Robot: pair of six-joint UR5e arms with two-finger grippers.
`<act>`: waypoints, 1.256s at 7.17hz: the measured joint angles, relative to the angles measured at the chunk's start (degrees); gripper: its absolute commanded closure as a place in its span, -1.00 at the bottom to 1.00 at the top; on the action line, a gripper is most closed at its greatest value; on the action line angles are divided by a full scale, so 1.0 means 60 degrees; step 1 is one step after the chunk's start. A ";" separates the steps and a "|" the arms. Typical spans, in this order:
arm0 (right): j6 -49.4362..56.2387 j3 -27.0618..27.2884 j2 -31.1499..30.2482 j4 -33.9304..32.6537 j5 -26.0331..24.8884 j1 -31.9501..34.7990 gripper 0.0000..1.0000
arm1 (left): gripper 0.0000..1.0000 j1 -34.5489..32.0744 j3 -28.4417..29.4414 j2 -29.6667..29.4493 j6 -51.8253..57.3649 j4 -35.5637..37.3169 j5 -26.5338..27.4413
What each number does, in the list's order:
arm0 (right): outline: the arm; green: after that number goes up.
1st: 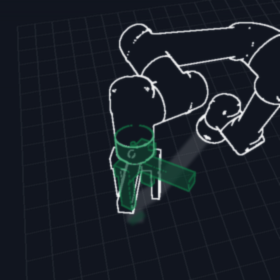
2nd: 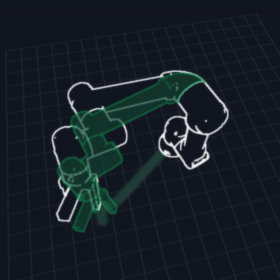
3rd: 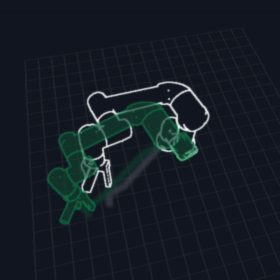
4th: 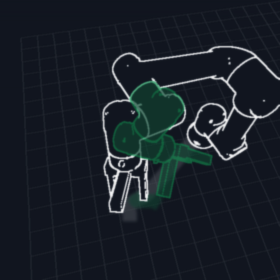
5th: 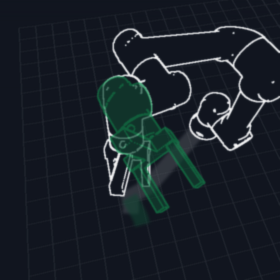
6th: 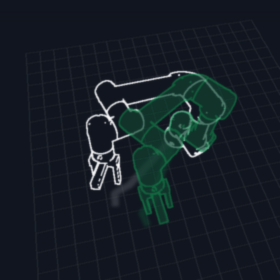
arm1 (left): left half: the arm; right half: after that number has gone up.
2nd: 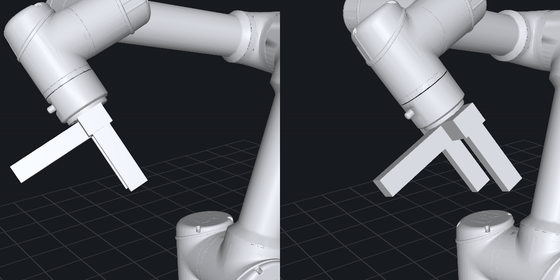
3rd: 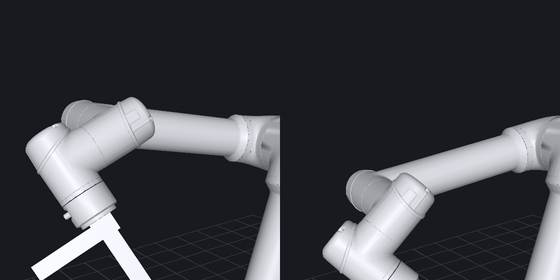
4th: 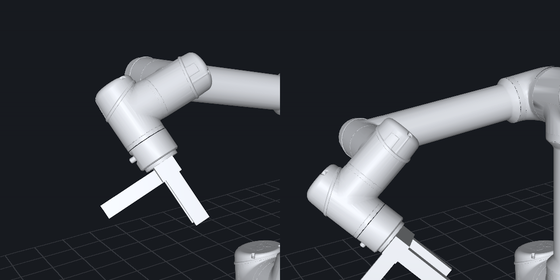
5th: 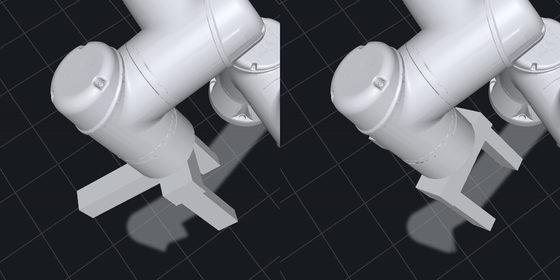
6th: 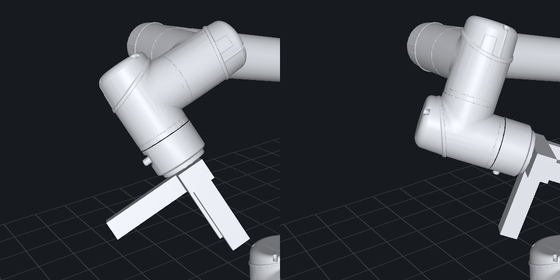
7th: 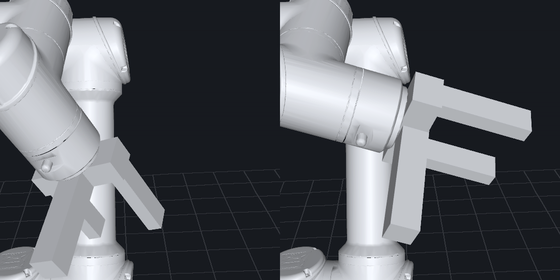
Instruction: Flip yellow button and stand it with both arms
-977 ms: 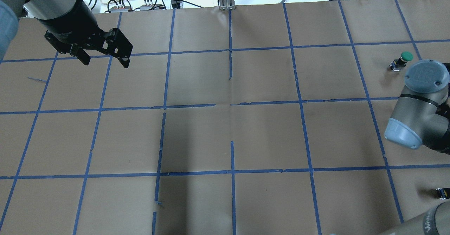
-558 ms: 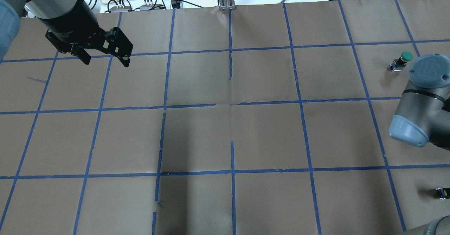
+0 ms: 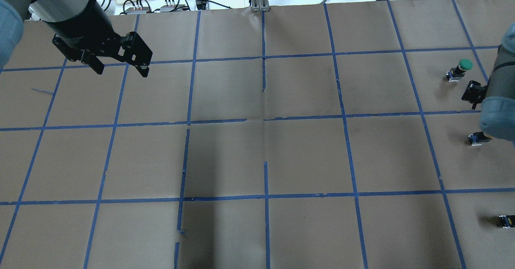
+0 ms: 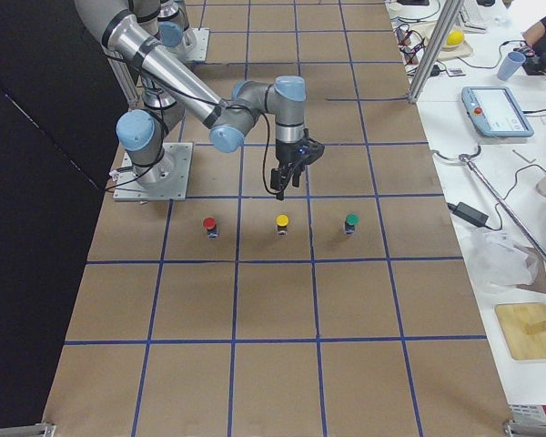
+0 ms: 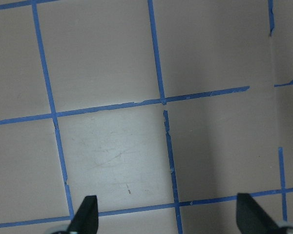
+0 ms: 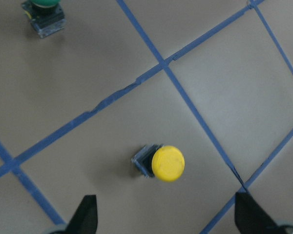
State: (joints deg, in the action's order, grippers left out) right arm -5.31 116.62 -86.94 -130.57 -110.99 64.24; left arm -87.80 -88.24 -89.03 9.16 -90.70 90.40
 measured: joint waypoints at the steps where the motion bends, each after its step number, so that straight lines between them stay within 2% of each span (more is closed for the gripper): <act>1: -0.0013 -0.0499 -0.0266 0.1369 0.0584 0.0049 -1.00 | -0.99 0.0000 0.0000 -0.0001 -0.0002 0.0000 0.0000; 3: -0.0024 -0.1691 -0.0544 0.4447 0.1879 0.0310 -1.00 | -0.99 0.0000 -0.0010 -0.0001 -0.0004 0.0000 0.0006; 4: -0.0050 -0.2359 -0.0607 0.5589 0.2436 0.0740 -1.00 | -0.99 0.0000 -0.0012 -0.0001 -0.0004 0.0000 0.0007; 6: -0.0157 -0.3217 -0.0730 0.6437 0.2911 0.2182 -1.00 | -0.99 0.0000 -0.0006 -0.0001 0.0006 0.0000 0.0008; 9: -0.0184 -0.3383 -0.1686 0.7429 0.3360 0.3653 -1.00 | -0.99 0.0013 0.0067 -0.0001 0.0011 0.0023 -0.0002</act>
State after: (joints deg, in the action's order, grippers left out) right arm -6.42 96.32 -97.05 -86.00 -90.83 86.16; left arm -87.73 -87.84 -89.03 9.23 -90.56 90.38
